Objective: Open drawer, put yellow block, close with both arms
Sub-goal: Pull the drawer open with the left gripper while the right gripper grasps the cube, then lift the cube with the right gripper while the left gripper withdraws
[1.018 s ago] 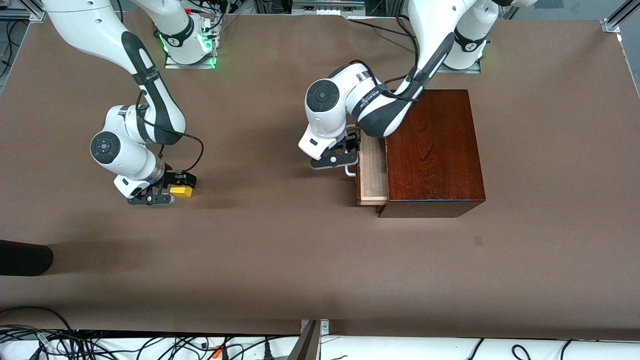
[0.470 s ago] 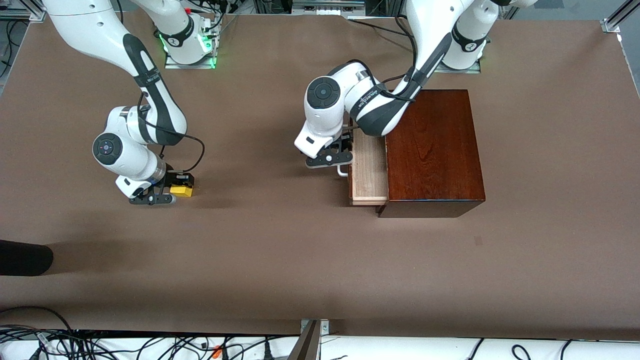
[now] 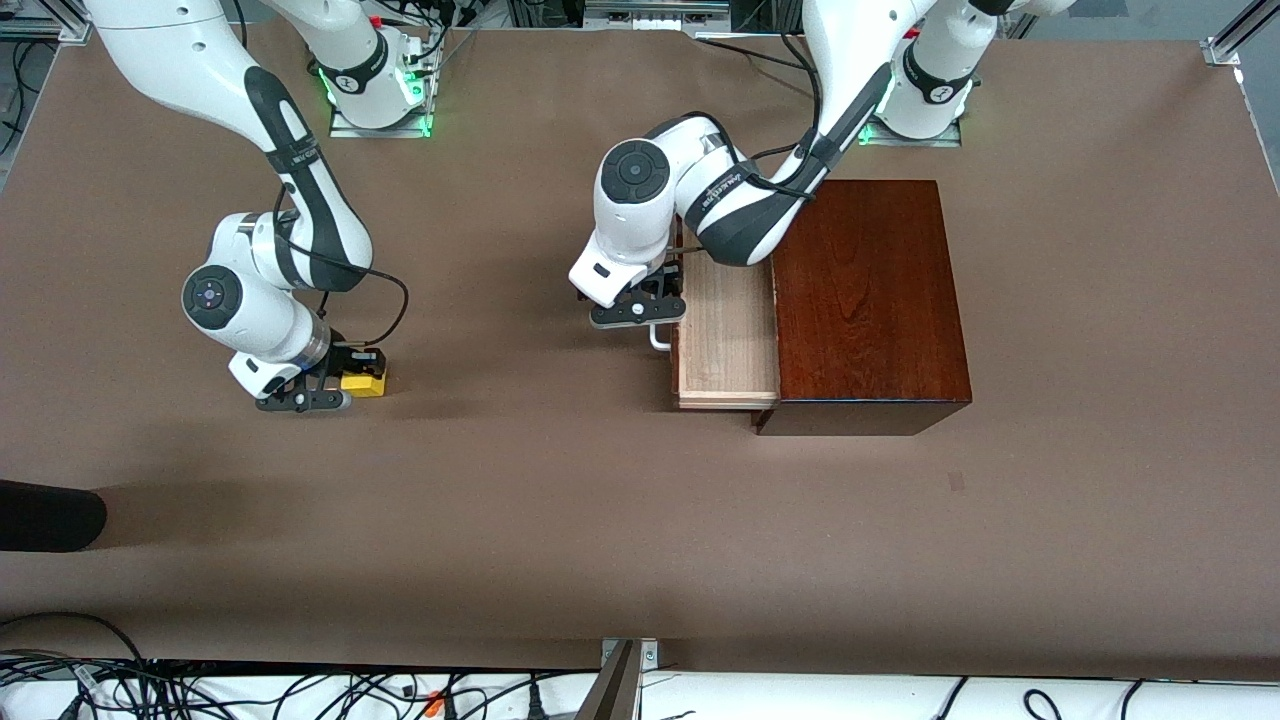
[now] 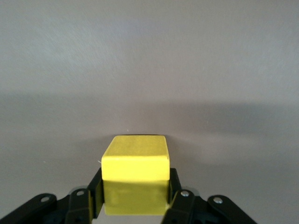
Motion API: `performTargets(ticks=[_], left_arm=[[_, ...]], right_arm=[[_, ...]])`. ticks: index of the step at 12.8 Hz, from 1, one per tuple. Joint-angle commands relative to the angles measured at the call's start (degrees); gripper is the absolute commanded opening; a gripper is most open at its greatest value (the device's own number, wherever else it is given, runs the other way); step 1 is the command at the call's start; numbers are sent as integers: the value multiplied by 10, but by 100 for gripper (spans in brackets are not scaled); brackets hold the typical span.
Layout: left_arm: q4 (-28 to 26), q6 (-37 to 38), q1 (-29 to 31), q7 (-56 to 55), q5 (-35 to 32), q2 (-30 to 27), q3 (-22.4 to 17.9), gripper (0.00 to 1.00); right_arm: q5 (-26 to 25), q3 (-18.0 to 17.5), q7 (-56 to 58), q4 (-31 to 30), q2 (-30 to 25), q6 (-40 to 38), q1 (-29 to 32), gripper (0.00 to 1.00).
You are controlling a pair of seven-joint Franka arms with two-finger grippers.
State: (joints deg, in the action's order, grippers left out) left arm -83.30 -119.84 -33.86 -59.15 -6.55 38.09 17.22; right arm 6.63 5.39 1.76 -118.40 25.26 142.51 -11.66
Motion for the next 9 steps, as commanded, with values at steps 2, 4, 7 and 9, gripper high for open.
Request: performTargets(ticks=[2,4,7,9], left_arm=[[18,83,9,28,16,-38,0,100],[29,121,29,45,16,-59,0,100],[85,243,76,119,17,-86,1,100],[95,312,125,192,16,-114,1,100]], right_arm=[[10,0,28,43,-35,-79,0,28],[9,0,30,65,-49,-108,0,28],[7,-18,49,134,-61,-206,-1,28],[6,-51,52,201,-60,-295,-1,28]])
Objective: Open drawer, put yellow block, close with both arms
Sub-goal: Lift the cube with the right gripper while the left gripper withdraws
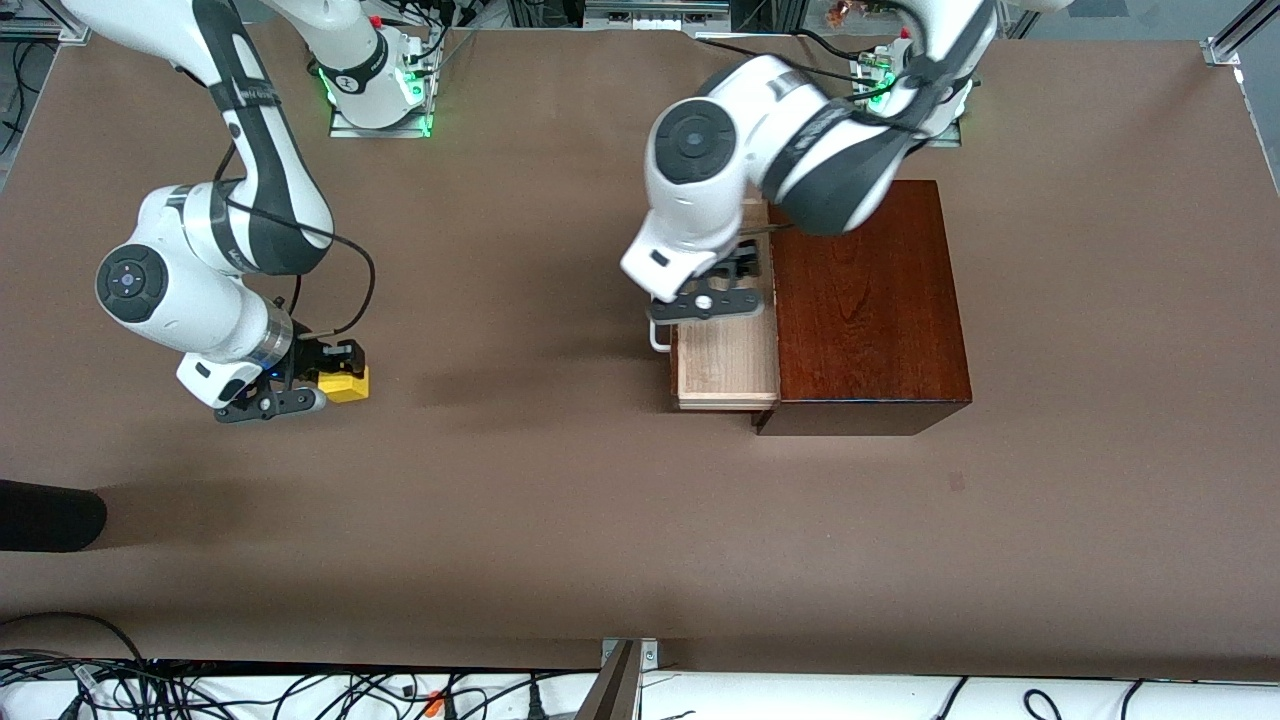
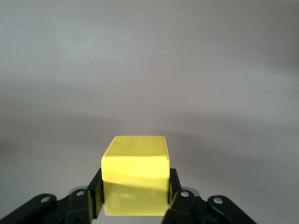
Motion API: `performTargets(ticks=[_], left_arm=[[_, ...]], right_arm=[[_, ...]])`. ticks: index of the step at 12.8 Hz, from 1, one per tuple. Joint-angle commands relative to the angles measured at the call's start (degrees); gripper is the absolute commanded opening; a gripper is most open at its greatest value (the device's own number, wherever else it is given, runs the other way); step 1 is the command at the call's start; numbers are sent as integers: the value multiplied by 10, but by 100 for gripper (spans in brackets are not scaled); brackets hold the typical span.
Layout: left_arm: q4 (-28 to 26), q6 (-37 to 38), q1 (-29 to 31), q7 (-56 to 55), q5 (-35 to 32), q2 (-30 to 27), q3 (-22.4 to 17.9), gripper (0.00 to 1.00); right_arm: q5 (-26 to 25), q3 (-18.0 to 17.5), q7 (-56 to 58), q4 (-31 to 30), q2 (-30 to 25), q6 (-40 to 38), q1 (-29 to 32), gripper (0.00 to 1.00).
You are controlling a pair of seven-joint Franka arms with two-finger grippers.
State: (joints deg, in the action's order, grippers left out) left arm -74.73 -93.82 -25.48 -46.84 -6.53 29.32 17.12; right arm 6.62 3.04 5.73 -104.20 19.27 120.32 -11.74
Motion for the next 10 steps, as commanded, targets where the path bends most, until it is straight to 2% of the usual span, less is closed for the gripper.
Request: performTargets(ticks=[1,6,8,9,10], left_arm=[[8,68,69,116,17,-42,3,100],[9,138,205,224,18,-121,2,100],[12,155,255,300,23,-133,3,100],[-1,148,261,348,26,-151,-10,100],[-40,139,256,379,27,-184,-45,100]], right_arm=[[5,-49,26,84,0,-106,0,28],[1,-144,91,152,5,-120,-14,28],[-22,-151,94,194,18,-119,-69,28],[-41,-151,92,217,28,-119,-104,28],[-66,-151,87,246,44,-120,-147,28]])
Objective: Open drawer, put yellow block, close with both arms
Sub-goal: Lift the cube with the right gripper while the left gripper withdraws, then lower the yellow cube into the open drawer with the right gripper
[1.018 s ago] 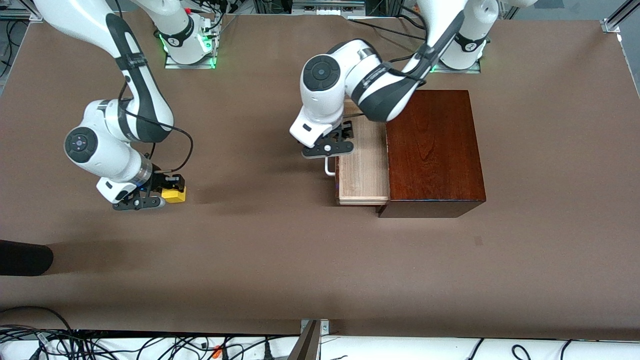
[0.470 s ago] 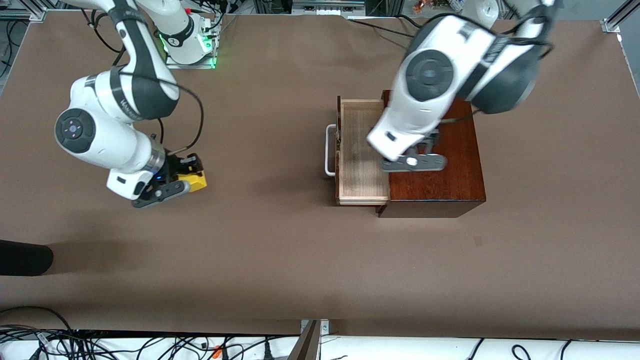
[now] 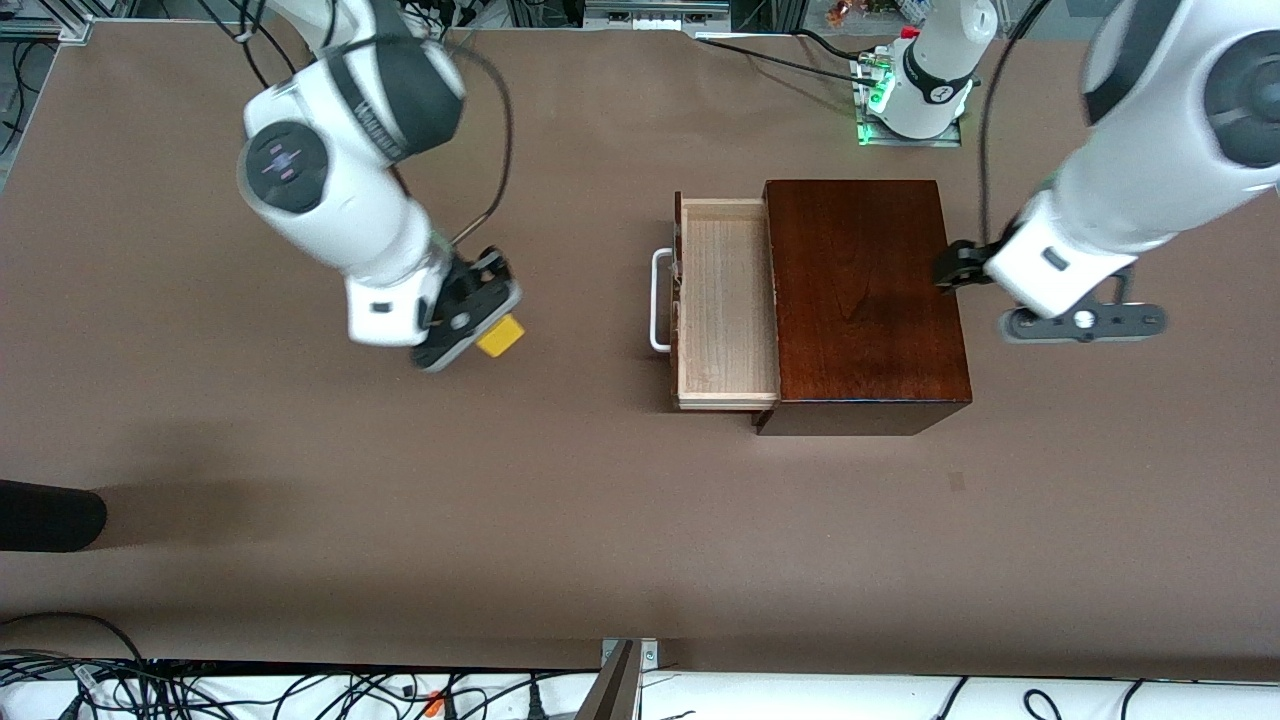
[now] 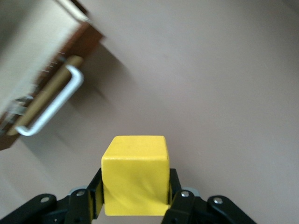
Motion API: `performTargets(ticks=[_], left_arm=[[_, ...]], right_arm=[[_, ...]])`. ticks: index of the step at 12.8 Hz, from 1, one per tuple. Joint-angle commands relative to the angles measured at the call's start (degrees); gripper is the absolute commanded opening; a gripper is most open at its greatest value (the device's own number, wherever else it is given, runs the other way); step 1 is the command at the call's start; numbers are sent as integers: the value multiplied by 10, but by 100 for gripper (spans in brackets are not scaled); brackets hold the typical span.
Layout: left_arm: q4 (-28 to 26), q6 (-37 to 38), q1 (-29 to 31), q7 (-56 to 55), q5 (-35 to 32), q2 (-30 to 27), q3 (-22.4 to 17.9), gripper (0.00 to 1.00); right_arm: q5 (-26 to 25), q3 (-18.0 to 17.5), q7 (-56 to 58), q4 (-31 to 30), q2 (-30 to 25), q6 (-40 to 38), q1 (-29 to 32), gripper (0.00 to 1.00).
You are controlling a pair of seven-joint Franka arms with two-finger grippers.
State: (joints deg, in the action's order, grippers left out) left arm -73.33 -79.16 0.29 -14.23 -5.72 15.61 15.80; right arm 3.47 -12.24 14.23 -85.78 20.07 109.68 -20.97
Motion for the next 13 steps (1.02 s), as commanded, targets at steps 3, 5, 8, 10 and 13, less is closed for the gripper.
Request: performTargets(ticks=[3,5,8,10,13], left_arm=[[-232,-134,-7,90,45,-181,-98,100],[-274,-174,-22,97,67,-202,-142,100],[-265,-160,-28,96,58,-200,-143,100],[-234,-121,-27,106,59,-185,-142,100],[-227,-114,-27,113,59,-184,-141,100]], right_arm=[[-88,2,6,133,89,-10,-132,28],[-123,4,2,191,137,-9,-187,28],[-164,5,-4,227,174,-6,-234,28],[-168,5,5,227,187,9,-245,28],[-191,5,9,228,204,22,-269,28]])
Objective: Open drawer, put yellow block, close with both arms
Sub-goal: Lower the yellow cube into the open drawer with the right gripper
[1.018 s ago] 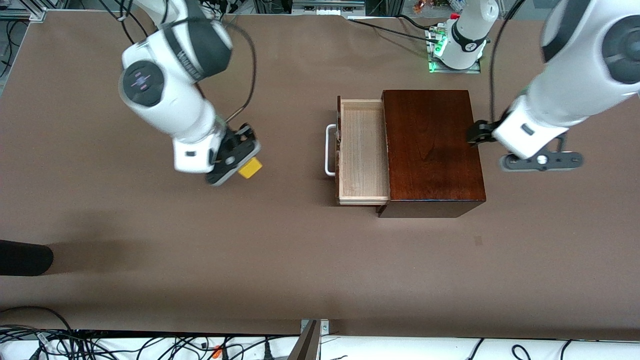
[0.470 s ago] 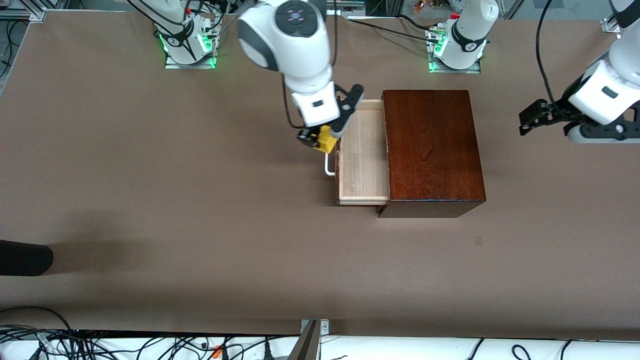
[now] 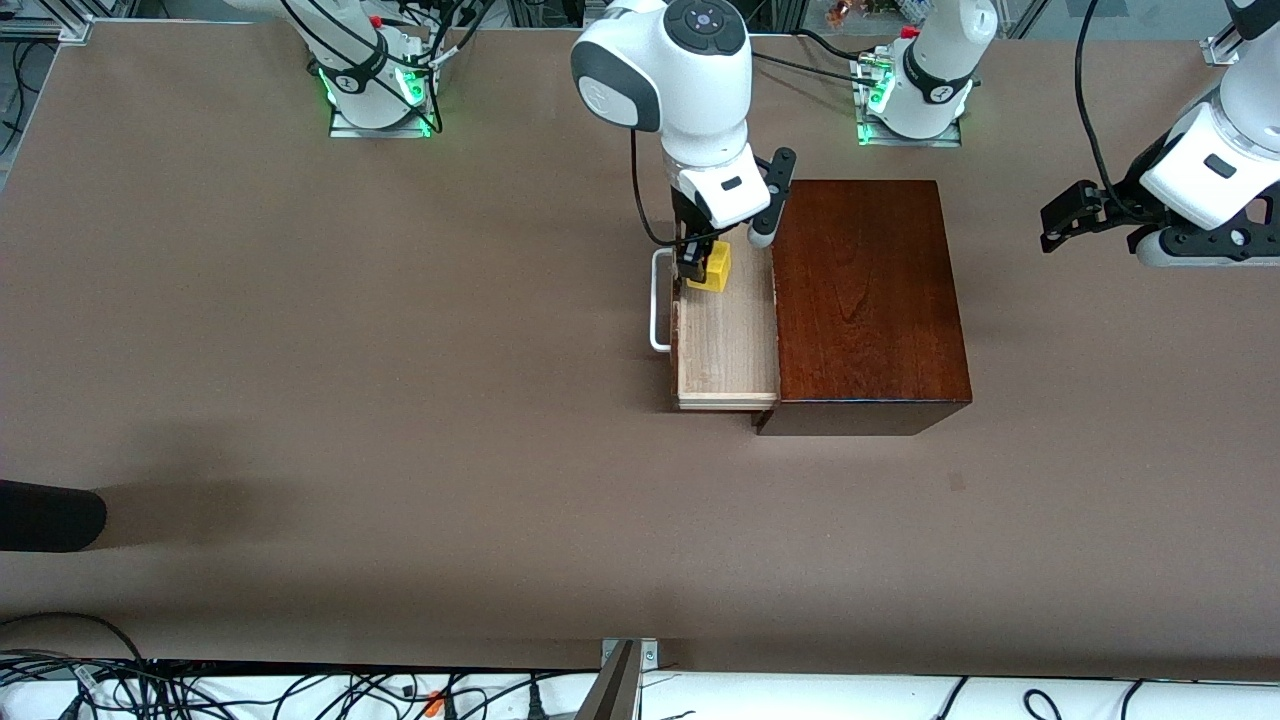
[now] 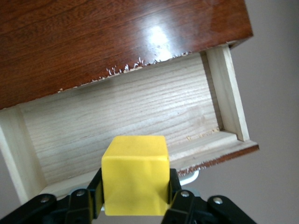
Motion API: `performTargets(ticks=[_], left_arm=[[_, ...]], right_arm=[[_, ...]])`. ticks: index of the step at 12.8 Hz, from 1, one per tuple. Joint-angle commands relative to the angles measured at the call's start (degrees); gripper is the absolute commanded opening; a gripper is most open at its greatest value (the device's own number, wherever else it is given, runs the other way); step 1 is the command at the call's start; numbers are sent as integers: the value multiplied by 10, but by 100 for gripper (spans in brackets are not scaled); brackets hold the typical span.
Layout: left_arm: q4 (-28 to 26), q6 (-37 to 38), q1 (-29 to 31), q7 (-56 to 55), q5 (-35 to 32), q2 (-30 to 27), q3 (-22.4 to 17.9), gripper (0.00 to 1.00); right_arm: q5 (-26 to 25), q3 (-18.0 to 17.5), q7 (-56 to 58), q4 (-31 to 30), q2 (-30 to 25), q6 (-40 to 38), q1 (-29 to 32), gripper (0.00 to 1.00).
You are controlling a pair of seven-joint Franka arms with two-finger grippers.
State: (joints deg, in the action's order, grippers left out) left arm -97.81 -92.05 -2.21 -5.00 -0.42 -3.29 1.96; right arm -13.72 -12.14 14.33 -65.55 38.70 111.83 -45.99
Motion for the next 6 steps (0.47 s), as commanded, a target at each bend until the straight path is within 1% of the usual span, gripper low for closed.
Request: performTargets(ticks=[1,4,6], left_arm=[[17,14,-2,30,6,6,-4,100],[18,11,-2,29,5,9,-4,100],[20,12,1,30,4,13,-8,100]], right_arm=[[-29,4,9,24,20,1,-25,28],[-59,4,15,23,41,1,-33,28],[-59,4,22,16,59,2,-32,28]])
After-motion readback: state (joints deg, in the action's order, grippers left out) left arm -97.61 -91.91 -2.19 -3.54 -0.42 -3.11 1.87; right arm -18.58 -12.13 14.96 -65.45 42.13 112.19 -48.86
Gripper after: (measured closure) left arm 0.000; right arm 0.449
